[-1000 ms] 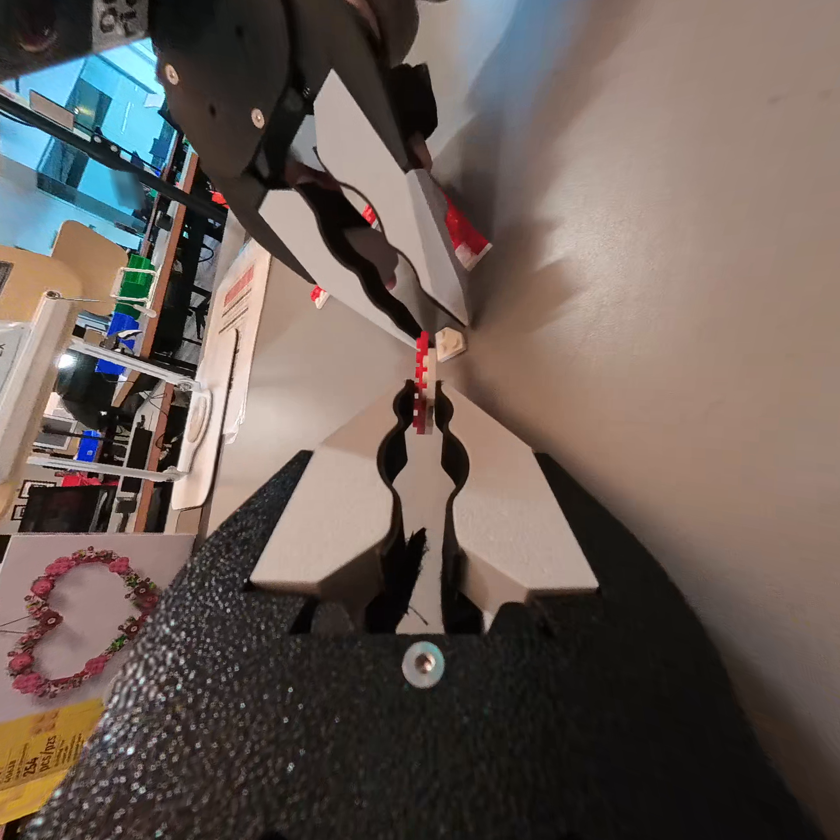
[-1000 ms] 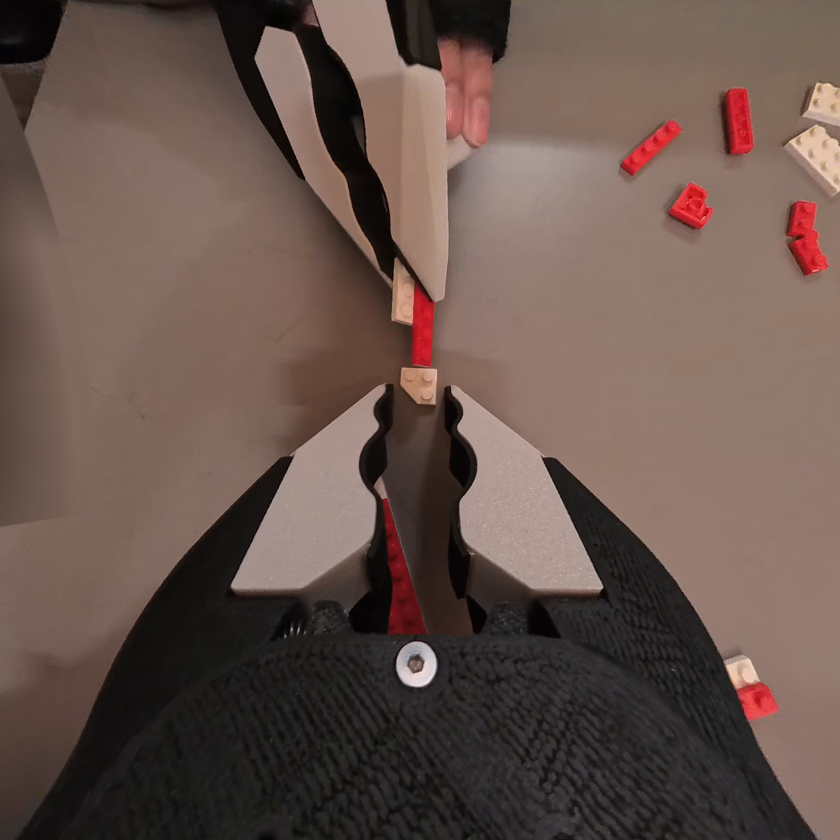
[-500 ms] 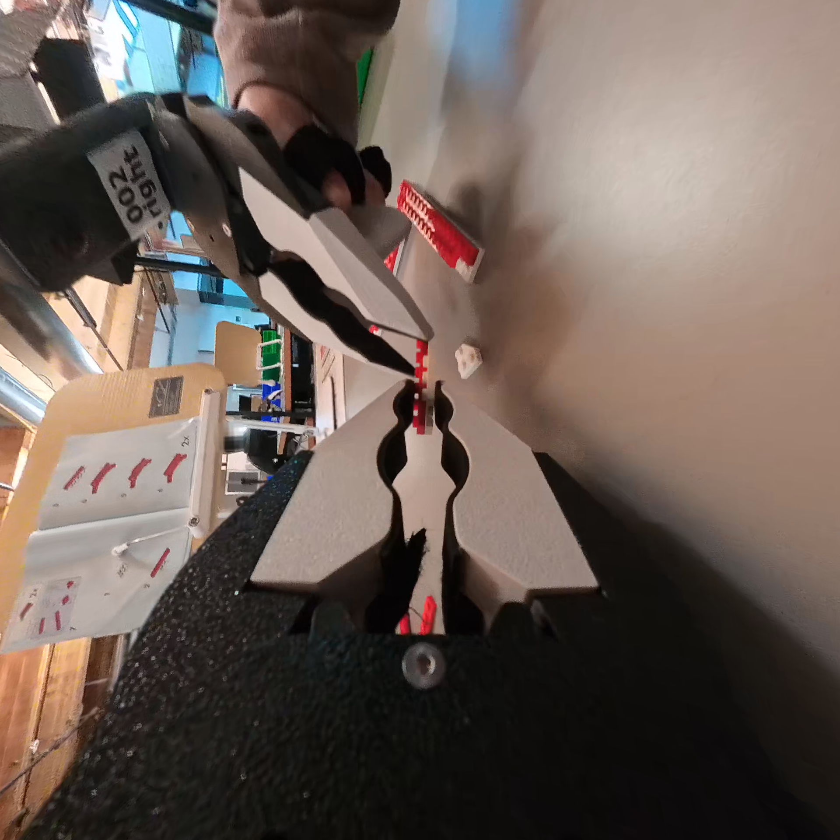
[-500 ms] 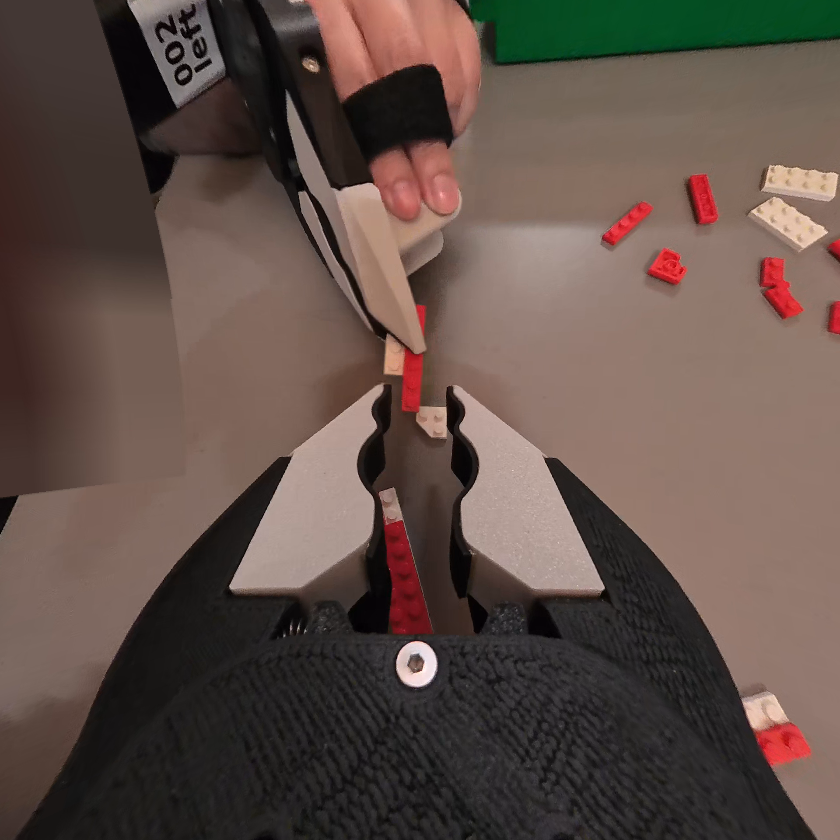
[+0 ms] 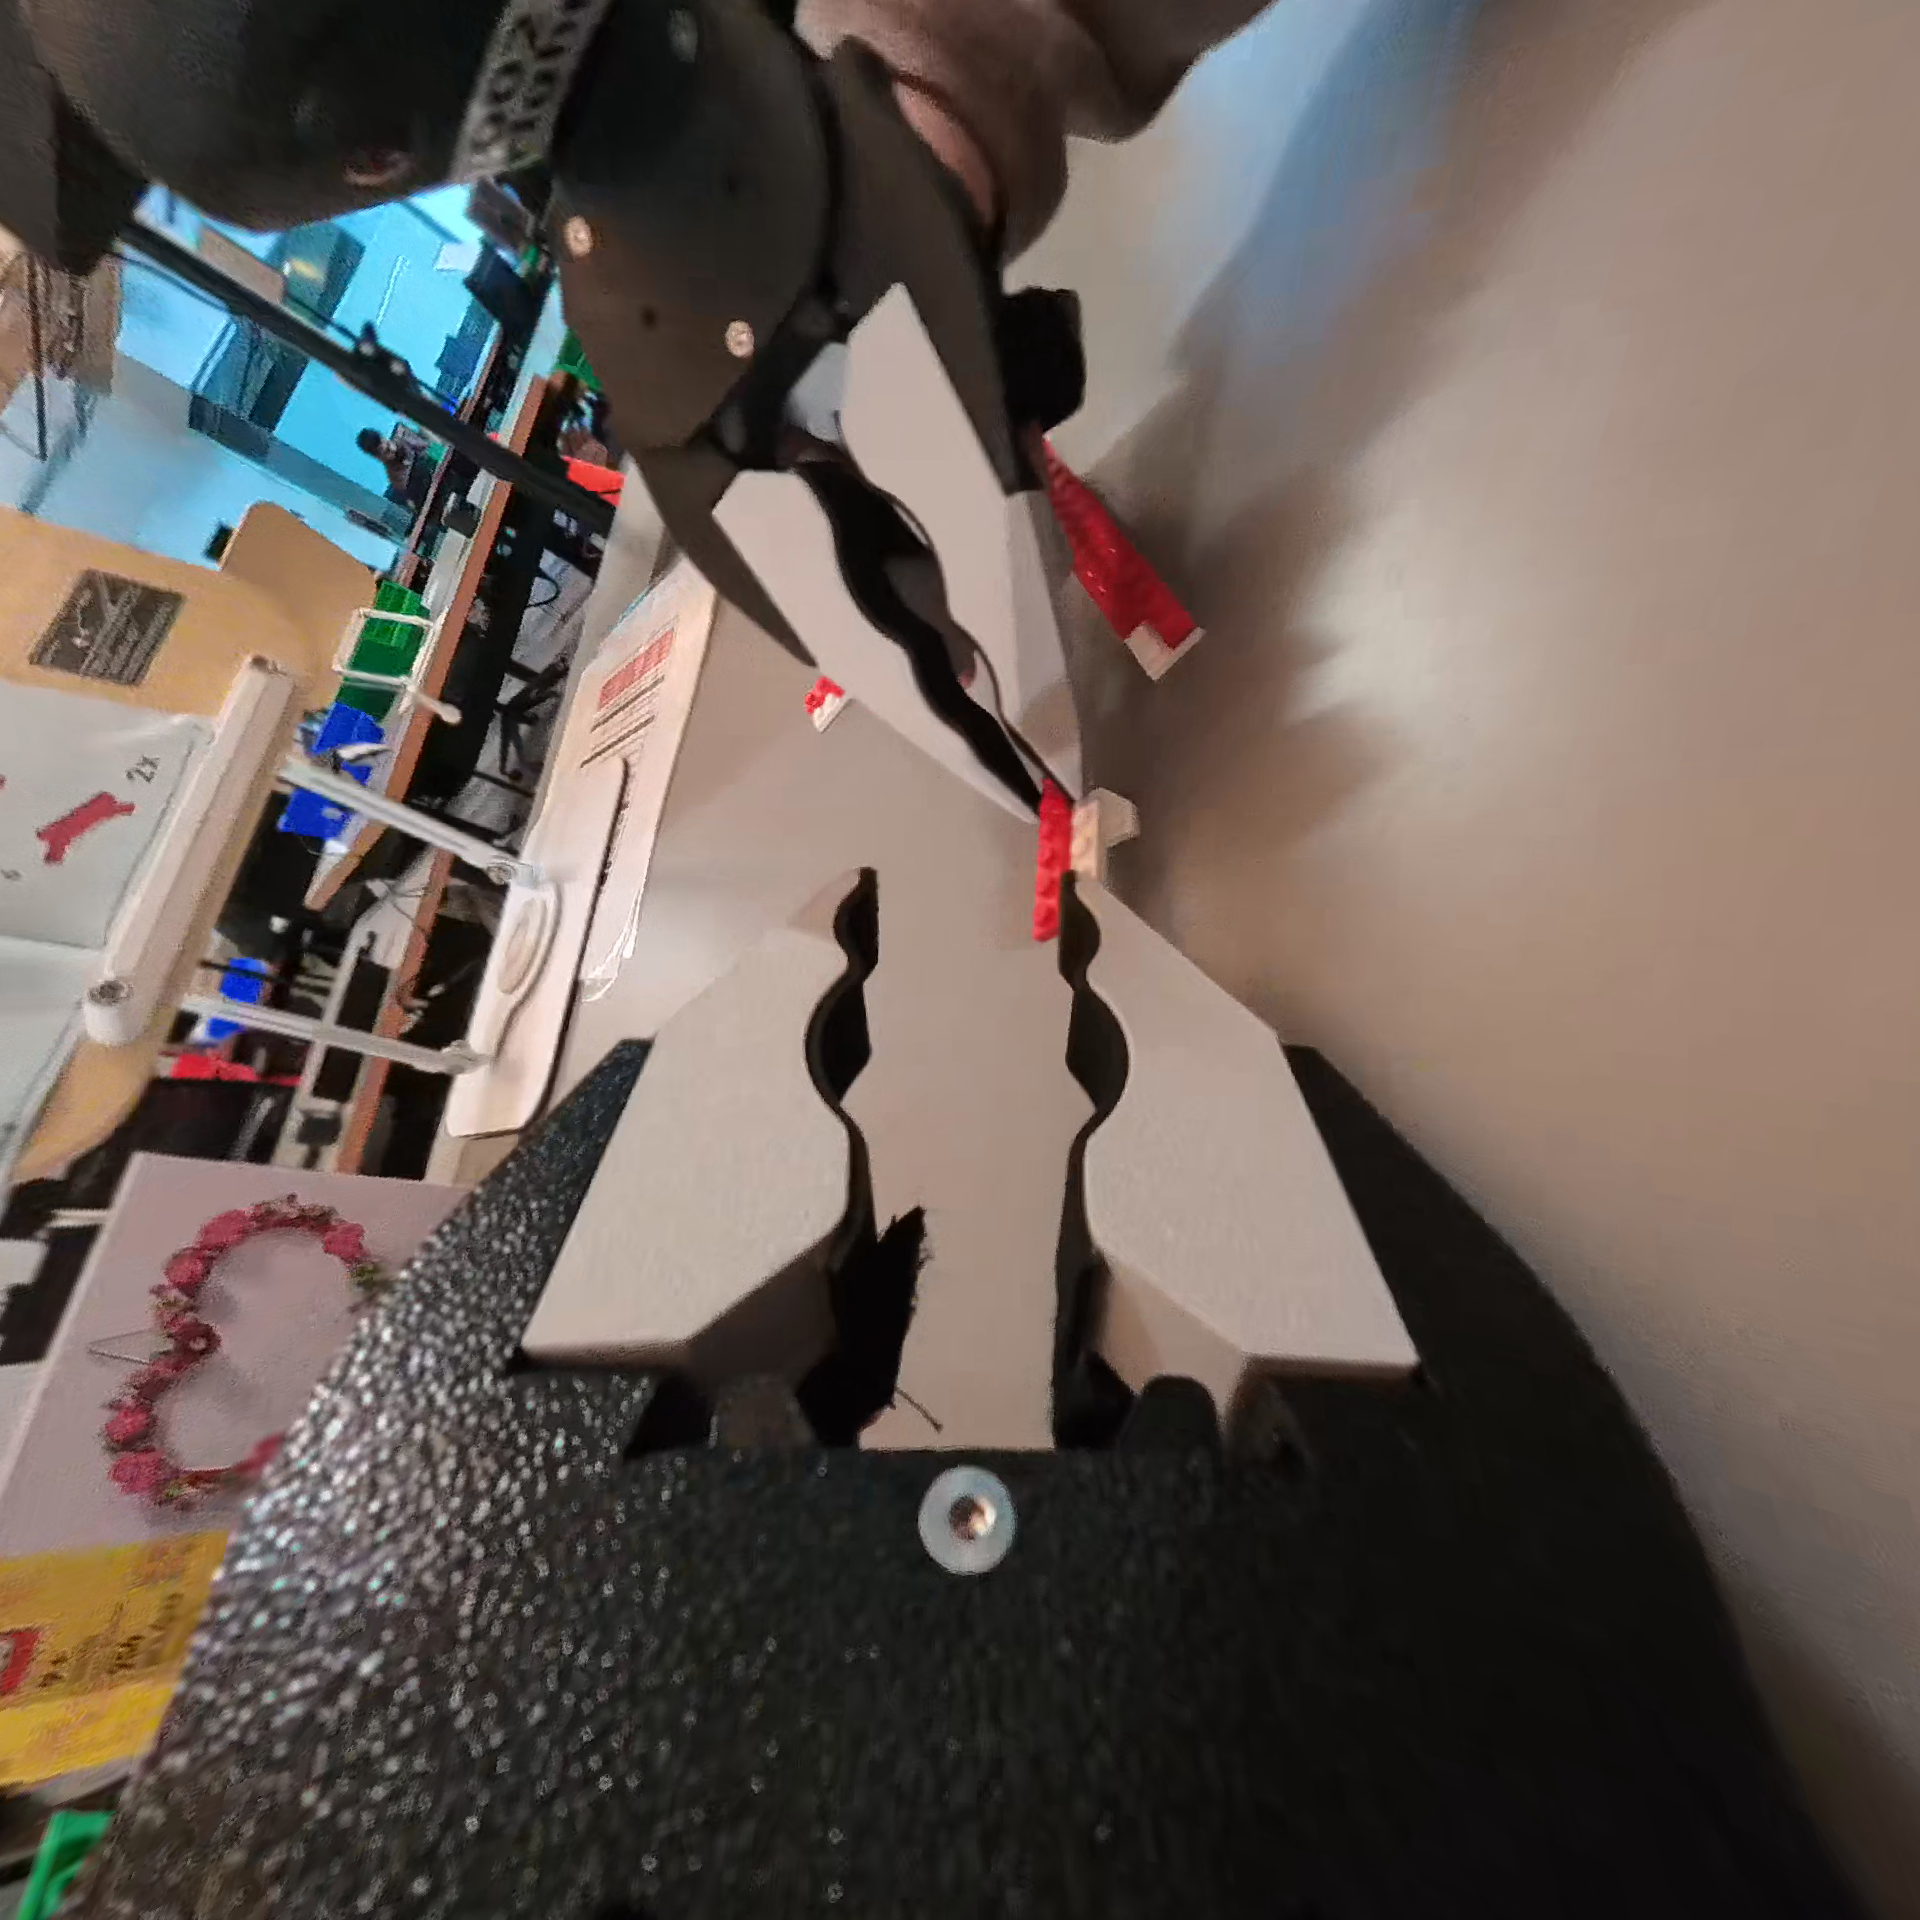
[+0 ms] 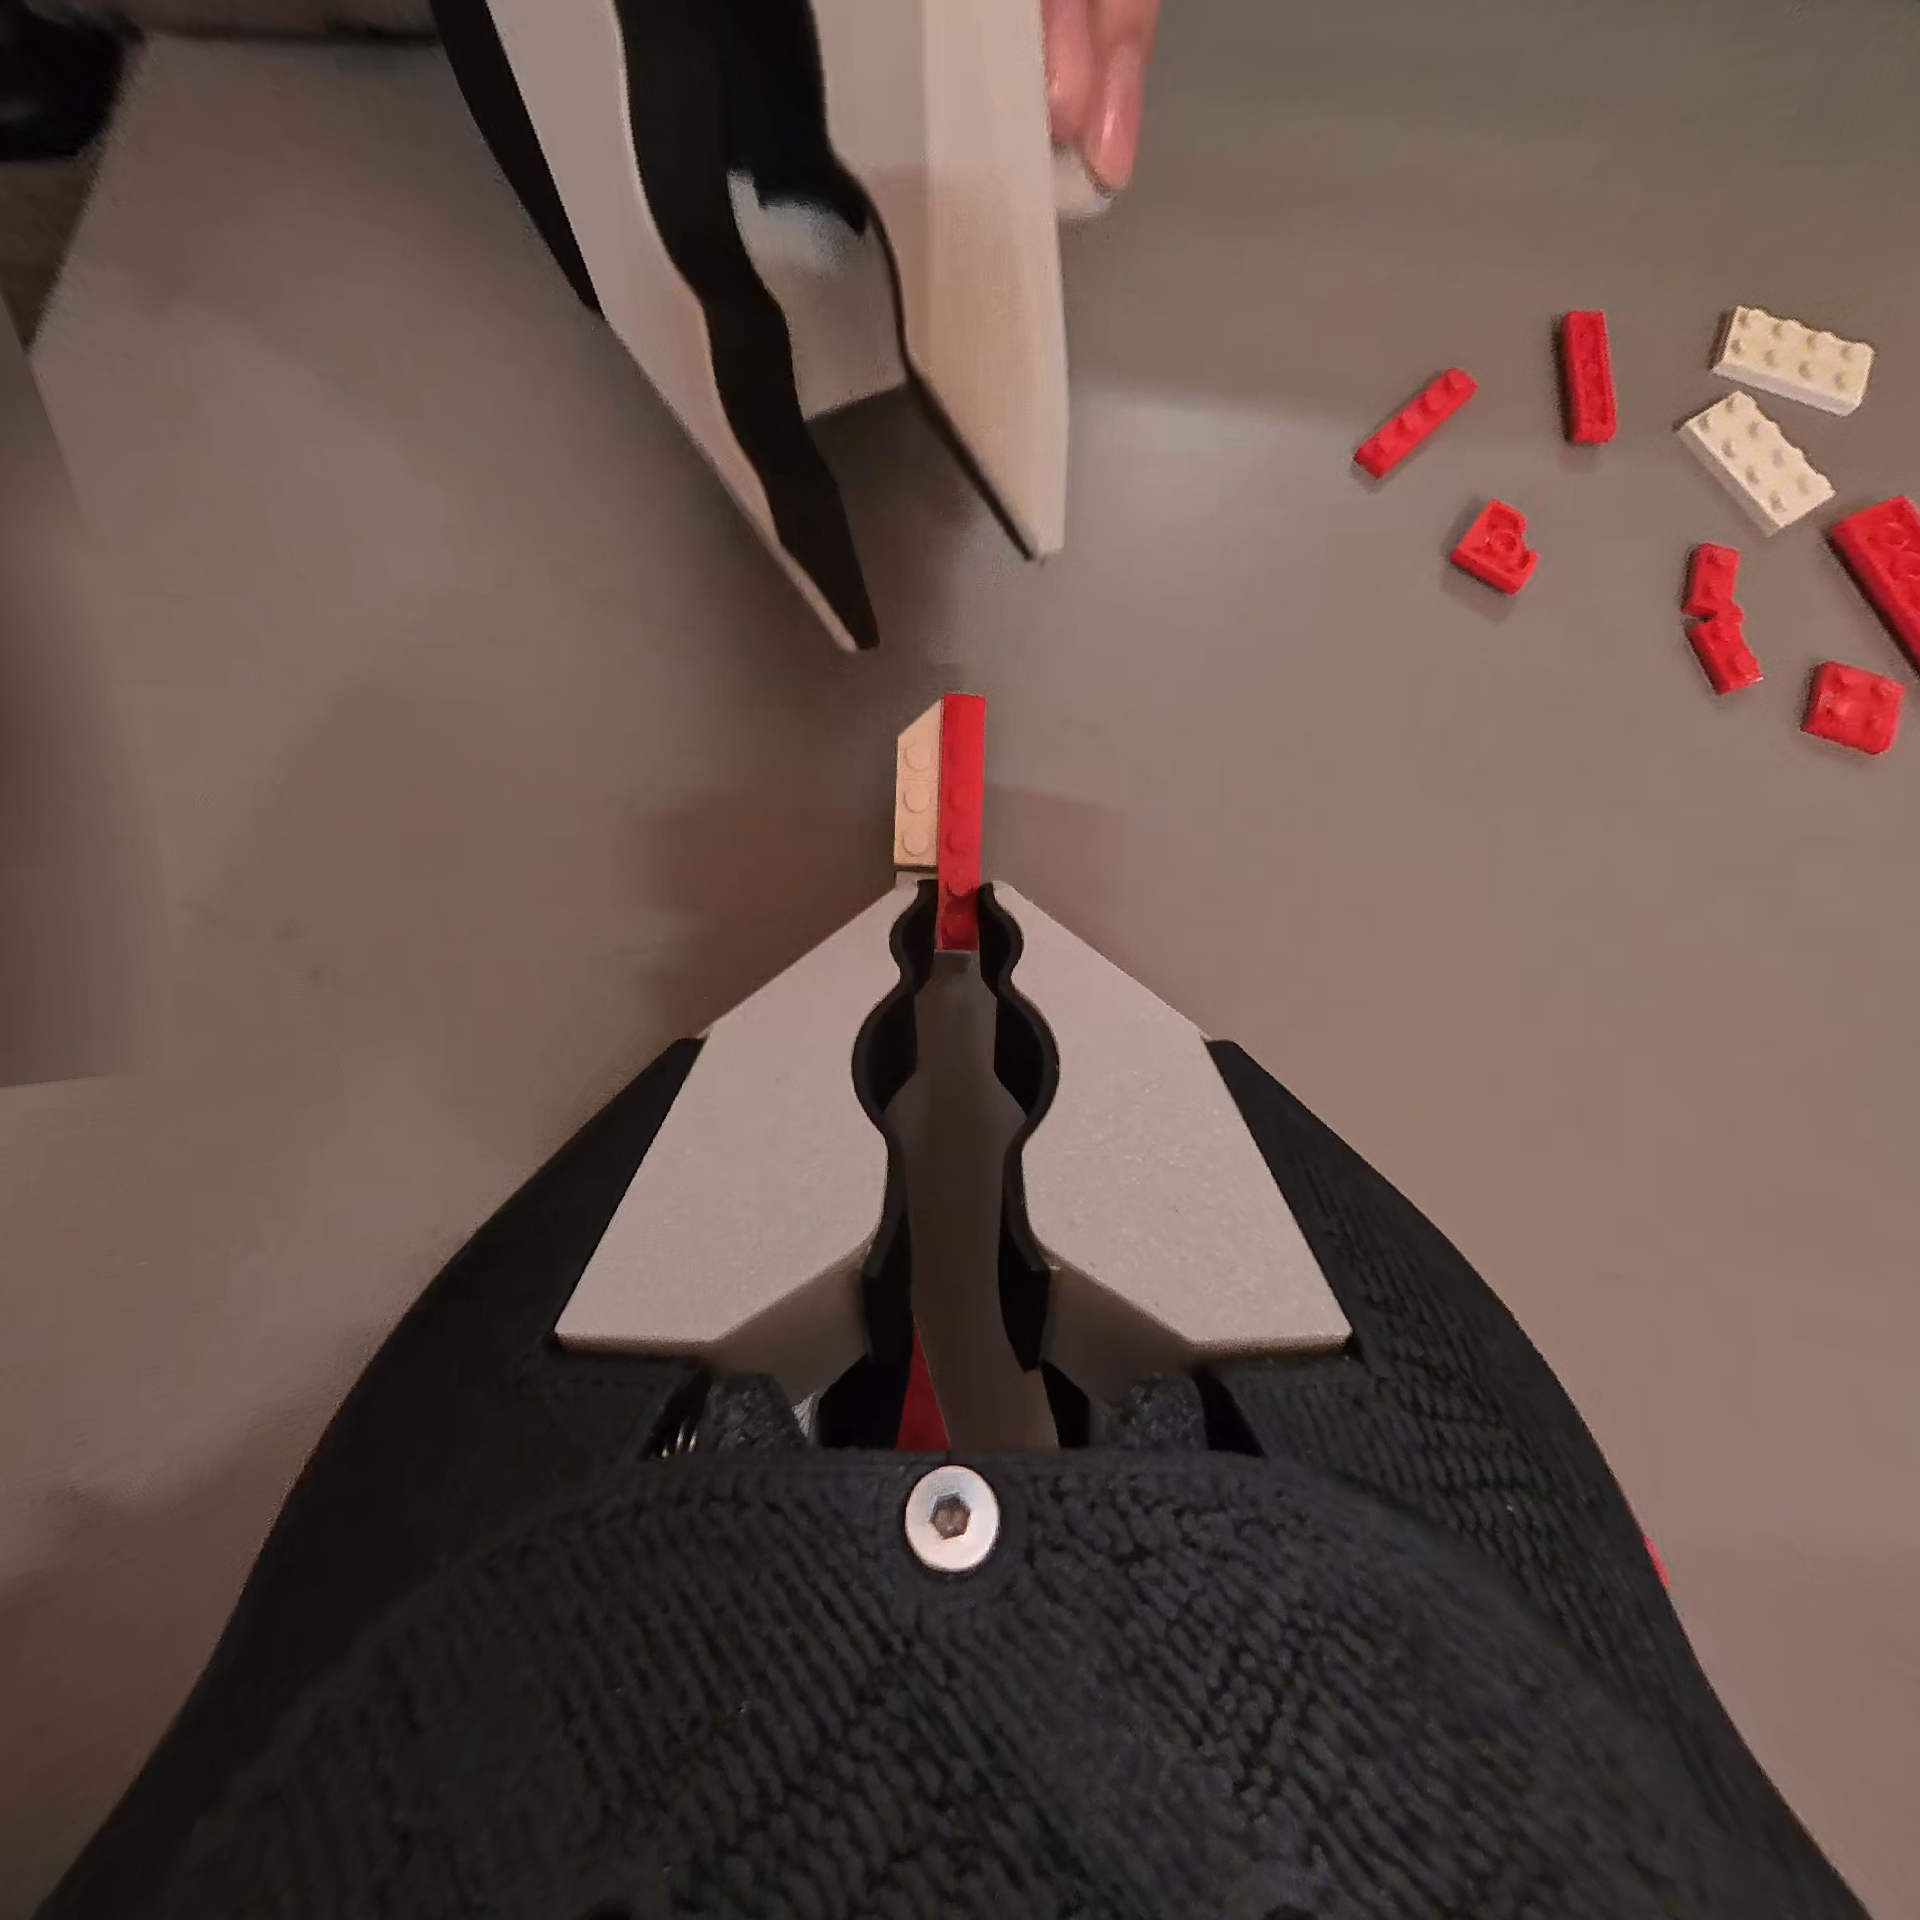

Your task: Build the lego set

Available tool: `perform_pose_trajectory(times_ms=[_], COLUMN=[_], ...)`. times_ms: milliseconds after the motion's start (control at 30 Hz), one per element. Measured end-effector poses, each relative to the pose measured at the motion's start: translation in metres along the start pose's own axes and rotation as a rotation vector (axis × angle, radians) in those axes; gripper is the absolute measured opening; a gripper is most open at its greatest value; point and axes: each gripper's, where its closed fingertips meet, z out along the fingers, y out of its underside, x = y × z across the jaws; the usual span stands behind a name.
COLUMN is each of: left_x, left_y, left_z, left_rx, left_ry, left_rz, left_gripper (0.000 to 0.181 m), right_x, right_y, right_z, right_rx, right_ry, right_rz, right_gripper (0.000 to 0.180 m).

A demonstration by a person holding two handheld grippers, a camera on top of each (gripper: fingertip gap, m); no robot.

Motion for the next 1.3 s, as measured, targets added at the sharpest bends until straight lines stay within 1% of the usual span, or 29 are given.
perform_pose_trajectory(times_ms=[100,267,433,767,933,1000,1300], left_x=[0.002,0.016,0.023,0.025,0.024,0.024,0.025], left_y=[-0.001,0.009,0.014,0.018,0.02,0.02,0.016], left_z=[0.001,0.012,0.018,0.021,0.022,0.022,0.025], left_rx=[0.02,-0.029,-0.058,-0.08,-0.087,-0.089,-0.083], left_ry=[0.027,0.108,0.145,0.148,0.153,0.154,0.154], left_rz=[-0.069,-0.152,-0.194,-0.184,-0.217,-0.226,-0.23], left_gripper=[0.031,0.031,0.029,0.025,0.024,0.024,0.024], right_x=[0.0,0.0,-0.002,-0.002,-0.006,-0.007,-0.005], right_y=[0.003,0.006,0.005,0.005,0.009,0.01,0.013], right_z=[0.002,0.002,0.002,0.004,0.002,0.0,0.0], right_rx=[-0.04,-0.081,-0.094,-0.121,-0.135,-0.132,-0.128], right_ry=[0.022,0.043,0.046,0.066,0.035,0.024,0.021], right_rz=[-0.024,-0.048,-0.05,-0.047,-0.035,-0.03,-0.016], right_gripper=[0.006,0.006,0.006,0.006,0.02,0.023,0.024])
